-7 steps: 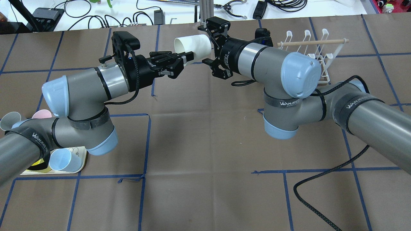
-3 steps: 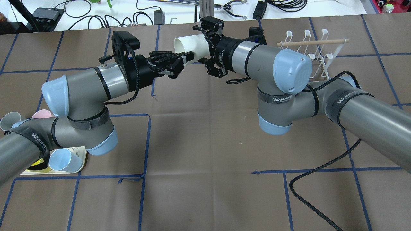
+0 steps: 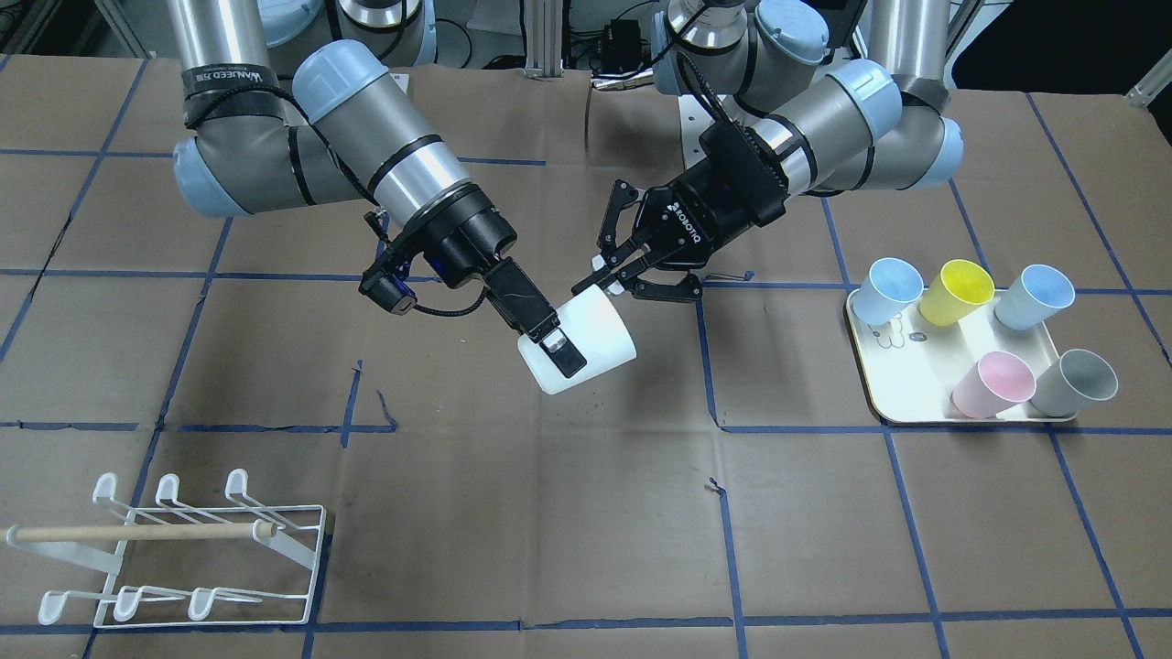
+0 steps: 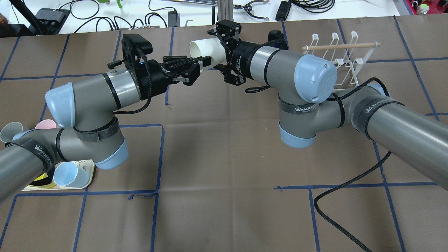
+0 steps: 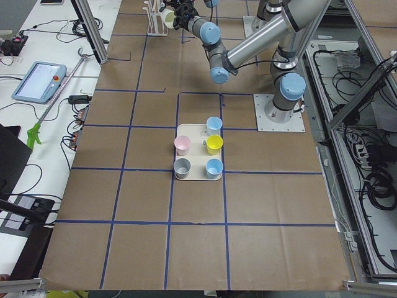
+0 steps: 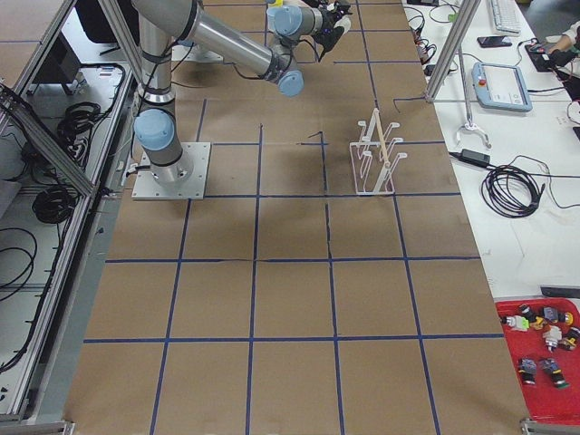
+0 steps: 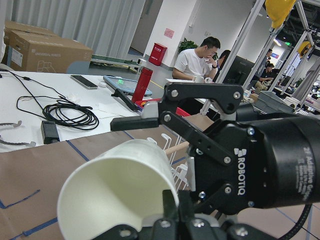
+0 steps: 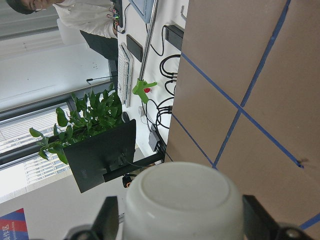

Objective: Transfer IKEA cup to right arm and place on rack

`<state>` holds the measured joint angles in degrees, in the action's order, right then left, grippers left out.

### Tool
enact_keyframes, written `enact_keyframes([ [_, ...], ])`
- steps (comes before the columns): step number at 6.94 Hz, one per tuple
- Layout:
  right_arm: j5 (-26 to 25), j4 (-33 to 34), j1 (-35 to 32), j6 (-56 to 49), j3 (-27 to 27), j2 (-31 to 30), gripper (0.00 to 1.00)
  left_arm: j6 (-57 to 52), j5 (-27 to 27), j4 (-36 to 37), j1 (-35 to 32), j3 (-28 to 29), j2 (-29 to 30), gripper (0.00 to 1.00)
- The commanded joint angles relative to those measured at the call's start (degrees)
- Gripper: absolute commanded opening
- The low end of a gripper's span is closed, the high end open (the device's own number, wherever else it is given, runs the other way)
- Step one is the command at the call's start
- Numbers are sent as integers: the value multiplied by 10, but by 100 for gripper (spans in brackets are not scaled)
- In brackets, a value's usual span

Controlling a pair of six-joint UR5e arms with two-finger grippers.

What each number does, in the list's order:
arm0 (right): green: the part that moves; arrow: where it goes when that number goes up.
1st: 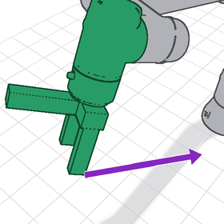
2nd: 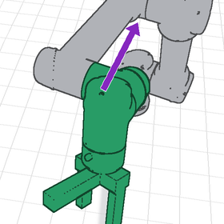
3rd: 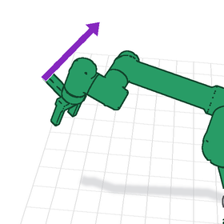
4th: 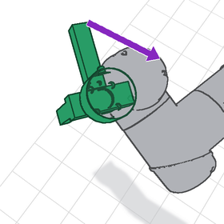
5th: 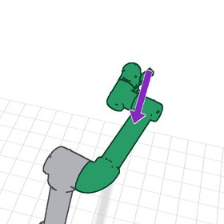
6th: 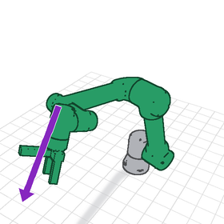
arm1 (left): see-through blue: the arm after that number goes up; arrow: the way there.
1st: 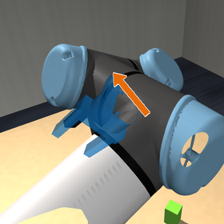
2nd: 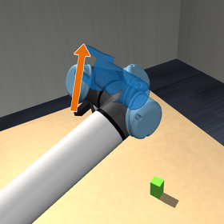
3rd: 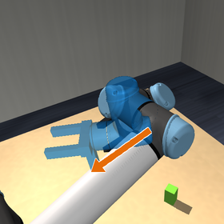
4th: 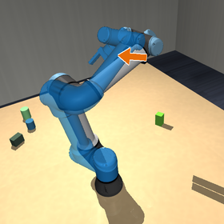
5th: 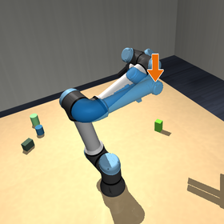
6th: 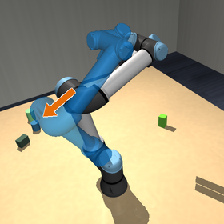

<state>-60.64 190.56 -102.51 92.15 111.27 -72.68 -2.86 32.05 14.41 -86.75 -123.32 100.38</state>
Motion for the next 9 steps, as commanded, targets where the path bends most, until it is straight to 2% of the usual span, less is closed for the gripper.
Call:
enact_keyframes([
  [1, 5, 0, 0, -1, 0, 0, 55, 0, 0, 0, 0, 0, -1, 3],
  [2, 6, 0, 0, -2, -1, 0, 47, 0, 0, 0, 0, 0, -1, 3],
  [4, 4, -1, 0, -2, -1, -3, 43, 1, 1, -1, 0, 4, -2, 18],
  [6, 12, -1, 0, -2, -1, -3, 41, 14, 3, 0, 0, 6, -2, 45],
  [8, 13, -1, 0, -1, -1, -2, 39, 15, 11, 1, 1, 6, -1, 85],
  [9, 13, -1, 0, -2, -1, -2, 39, 16, 12, 1, 1, 6, -4, 95],
])
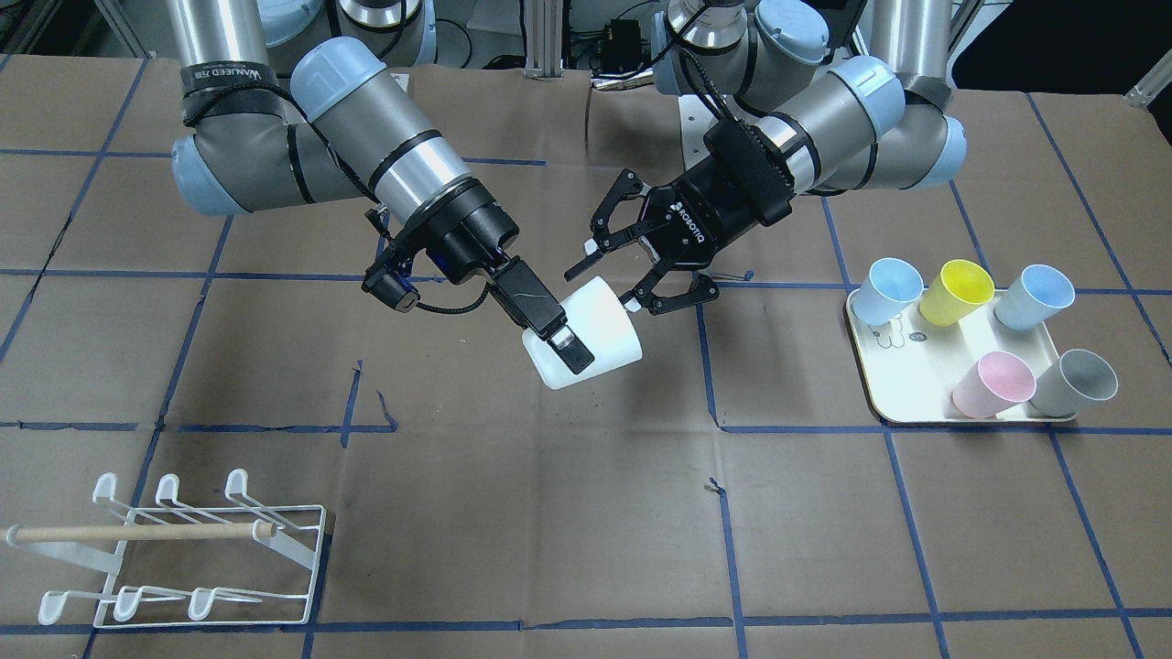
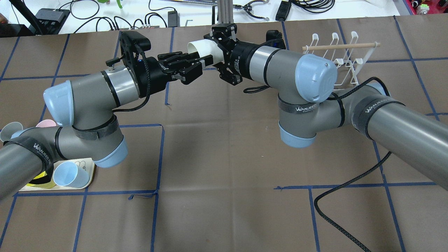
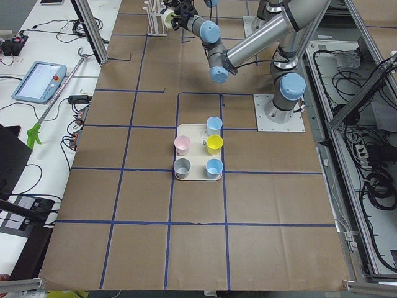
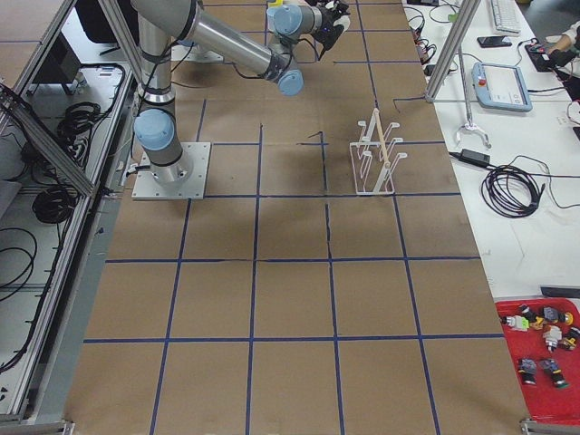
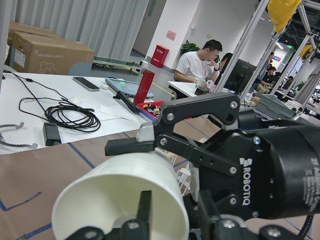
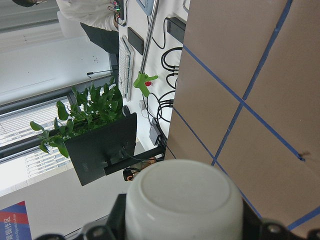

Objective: Transfer IKEA cup to right arm and place on rack

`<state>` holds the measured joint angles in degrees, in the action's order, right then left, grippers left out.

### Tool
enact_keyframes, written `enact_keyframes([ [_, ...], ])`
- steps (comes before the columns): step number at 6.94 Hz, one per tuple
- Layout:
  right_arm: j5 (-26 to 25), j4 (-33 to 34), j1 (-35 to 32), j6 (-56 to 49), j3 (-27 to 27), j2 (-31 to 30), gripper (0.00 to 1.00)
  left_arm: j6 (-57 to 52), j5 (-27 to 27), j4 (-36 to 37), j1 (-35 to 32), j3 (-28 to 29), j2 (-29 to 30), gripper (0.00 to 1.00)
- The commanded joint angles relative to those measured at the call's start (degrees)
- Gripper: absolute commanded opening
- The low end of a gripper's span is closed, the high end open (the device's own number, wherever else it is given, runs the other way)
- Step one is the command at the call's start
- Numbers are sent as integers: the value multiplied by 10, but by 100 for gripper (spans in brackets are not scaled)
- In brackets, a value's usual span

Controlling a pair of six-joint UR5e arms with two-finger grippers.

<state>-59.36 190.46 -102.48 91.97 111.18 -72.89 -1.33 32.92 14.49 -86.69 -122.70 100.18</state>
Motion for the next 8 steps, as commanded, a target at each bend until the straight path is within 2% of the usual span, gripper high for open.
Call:
enact_keyframes([
  [1, 0, 0, 0, 0, 0, 0, 39, 0, 4, 0, 8, -1, -10, 97],
  [4, -1, -11, 19, -57, -14, 6, 30, 1, -5, -1, 90, -24, -46, 98],
  [6, -1, -29, 80, -179, -21, 3, 27, 2, 20, -16, 108, -38, -82, 98],
  [8, -9, -82, 126, -438, -21, -10, 20, 2, 155, -94, 103, -23, -89, 98],
])
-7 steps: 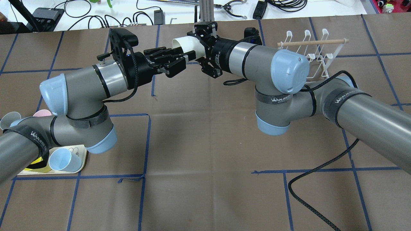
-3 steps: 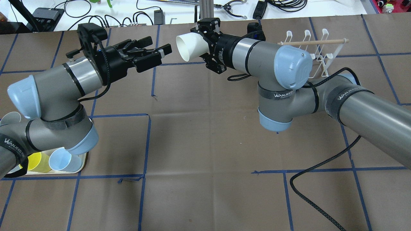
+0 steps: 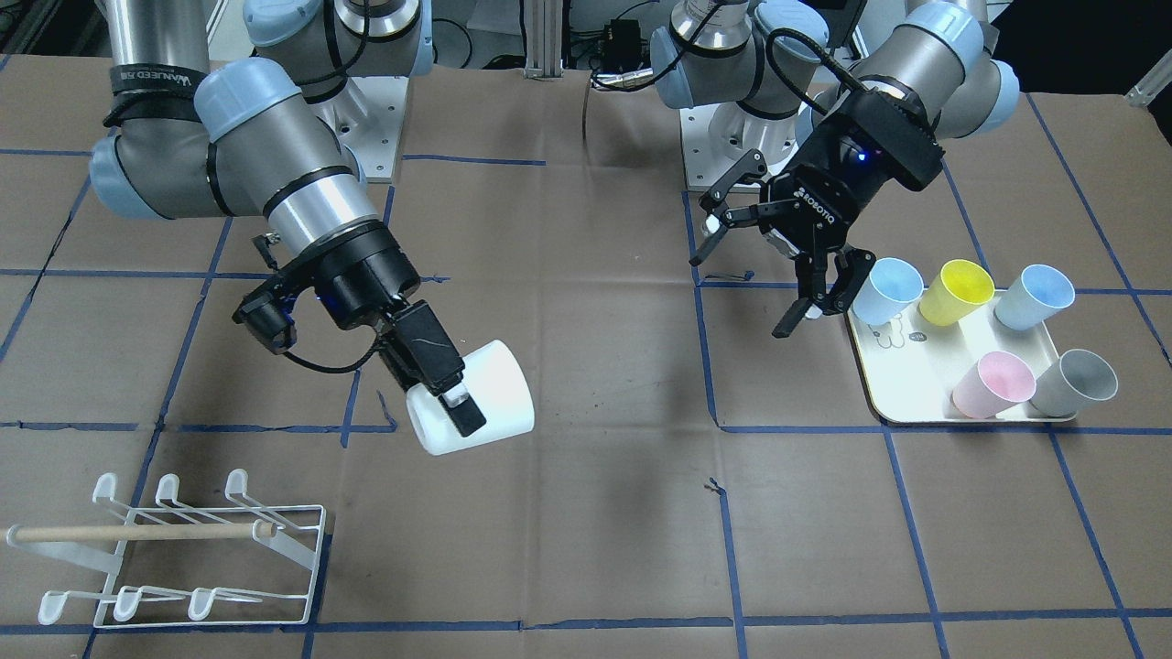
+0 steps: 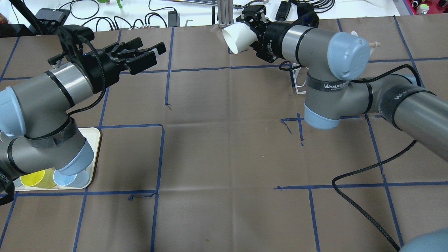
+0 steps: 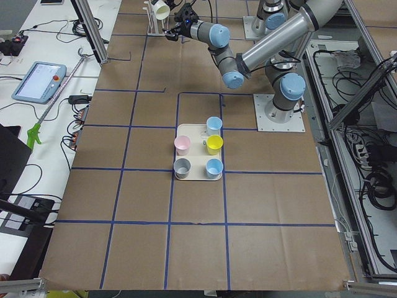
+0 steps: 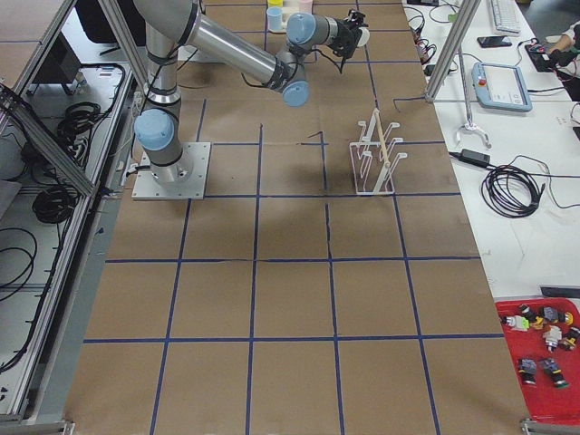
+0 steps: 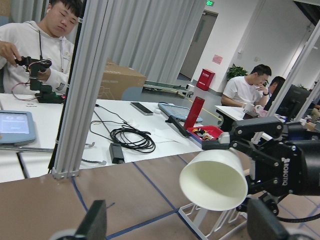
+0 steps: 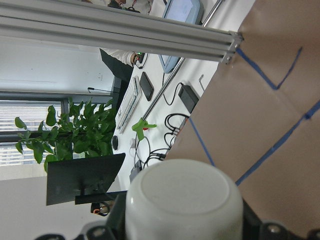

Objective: Transfer IKEA cup to right arm and place on rack

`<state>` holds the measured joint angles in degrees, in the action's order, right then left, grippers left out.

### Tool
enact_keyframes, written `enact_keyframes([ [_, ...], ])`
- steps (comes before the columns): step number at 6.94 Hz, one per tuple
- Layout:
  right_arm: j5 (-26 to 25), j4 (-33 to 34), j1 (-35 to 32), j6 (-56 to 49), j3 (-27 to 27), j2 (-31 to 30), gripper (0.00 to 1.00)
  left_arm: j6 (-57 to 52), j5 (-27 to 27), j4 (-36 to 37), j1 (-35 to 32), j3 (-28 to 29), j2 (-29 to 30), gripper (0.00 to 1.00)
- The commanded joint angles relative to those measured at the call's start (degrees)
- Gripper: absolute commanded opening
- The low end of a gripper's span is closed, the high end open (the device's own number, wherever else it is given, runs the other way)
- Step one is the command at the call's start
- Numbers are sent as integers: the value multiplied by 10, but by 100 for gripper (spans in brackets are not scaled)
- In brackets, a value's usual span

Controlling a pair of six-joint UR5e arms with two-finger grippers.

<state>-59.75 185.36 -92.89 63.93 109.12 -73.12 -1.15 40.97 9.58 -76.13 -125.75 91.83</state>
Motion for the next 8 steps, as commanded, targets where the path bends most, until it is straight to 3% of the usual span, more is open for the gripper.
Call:
enact_keyframes([
  [1, -9, -51, 52, -299, 2, -15, 20, 0, 110, -95, -9, 24, -6, 98],
  [2, -11, -55, 72, -454, 3, -15, 19, 0, 159, -182, -25, 60, -6, 98],
  [4, -66, -46, 111, -597, -1, -16, 19, 18, 317, -385, -100, 152, 0, 99],
  [5, -98, -29, 131, -617, -9, -11, 20, 47, 387, -509, -135, 207, 8, 99],
  [6, -152, 11, 135, -621, -31, -2, 24, 50, 422, -659, -149, 265, 8, 99],
  [8, -167, 42, 135, -633, -64, 61, 25, 48, 476, -884, -149, 352, 11, 99],
])
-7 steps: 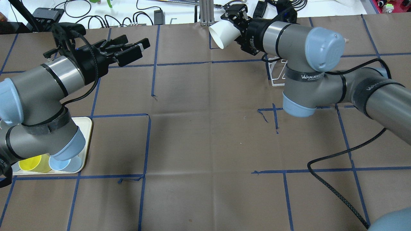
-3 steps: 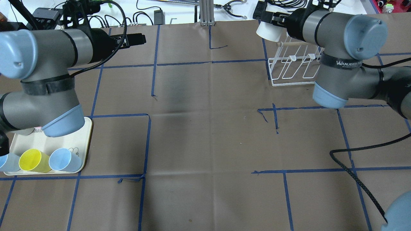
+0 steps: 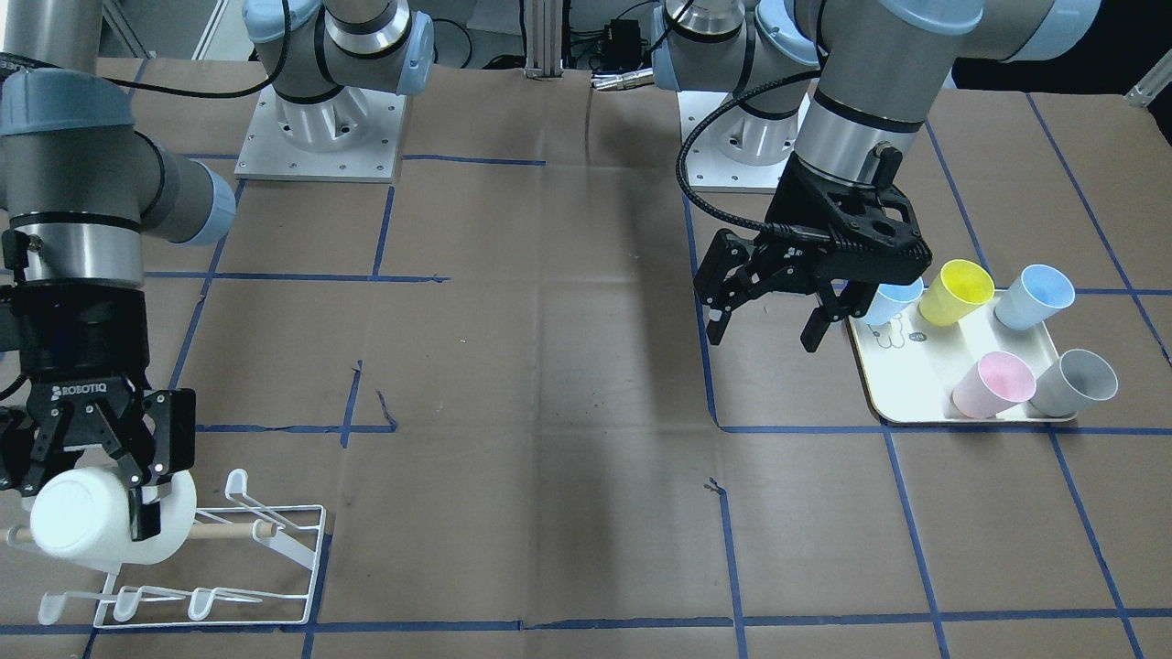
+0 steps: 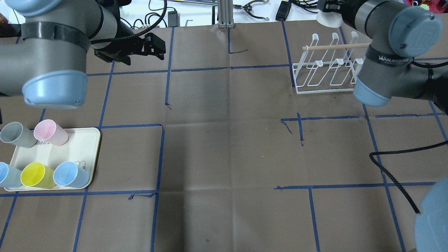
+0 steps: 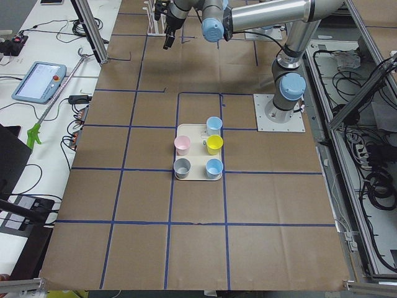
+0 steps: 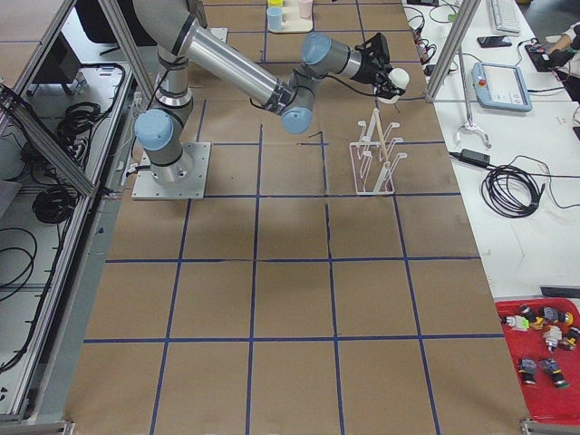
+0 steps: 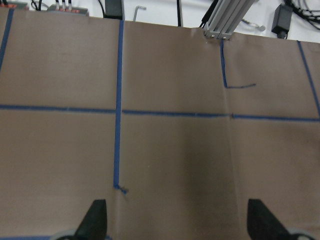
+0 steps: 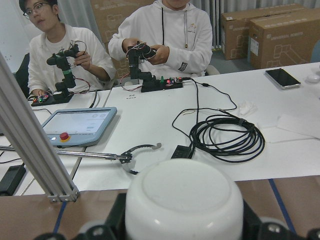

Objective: Transfer IKEA cup to right arm and place on rack

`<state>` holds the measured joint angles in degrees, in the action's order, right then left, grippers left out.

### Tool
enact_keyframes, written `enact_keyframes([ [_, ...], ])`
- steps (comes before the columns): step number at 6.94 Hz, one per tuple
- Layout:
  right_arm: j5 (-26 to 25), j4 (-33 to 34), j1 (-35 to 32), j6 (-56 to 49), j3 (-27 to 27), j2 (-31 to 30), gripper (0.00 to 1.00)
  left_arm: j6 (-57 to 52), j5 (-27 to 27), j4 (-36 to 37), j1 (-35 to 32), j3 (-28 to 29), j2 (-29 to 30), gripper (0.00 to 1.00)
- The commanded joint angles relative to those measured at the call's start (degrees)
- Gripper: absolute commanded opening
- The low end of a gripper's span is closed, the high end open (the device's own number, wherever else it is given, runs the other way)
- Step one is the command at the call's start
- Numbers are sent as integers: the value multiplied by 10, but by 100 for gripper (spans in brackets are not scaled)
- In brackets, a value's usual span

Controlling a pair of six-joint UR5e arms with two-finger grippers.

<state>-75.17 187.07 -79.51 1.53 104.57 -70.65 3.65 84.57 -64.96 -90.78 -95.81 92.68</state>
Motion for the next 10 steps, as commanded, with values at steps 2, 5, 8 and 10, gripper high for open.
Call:
enact_keyframes([
  [2, -42, 112, 0, -20, -35, 91, 29, -8, 59, -219, 1, 83, -7, 99],
  [5, -69, 125, -35, -24, -96, 159, 27, -40, 57, -213, 4, 70, -19, 99],
  [8, -95, 139, -57, -21, -97, 184, 27, -130, 54, -220, 106, 40, -43, 99],
  [10, -94, 138, -52, -22, -69, 181, 25, -235, 57, -205, 178, -57, -93, 99],
])
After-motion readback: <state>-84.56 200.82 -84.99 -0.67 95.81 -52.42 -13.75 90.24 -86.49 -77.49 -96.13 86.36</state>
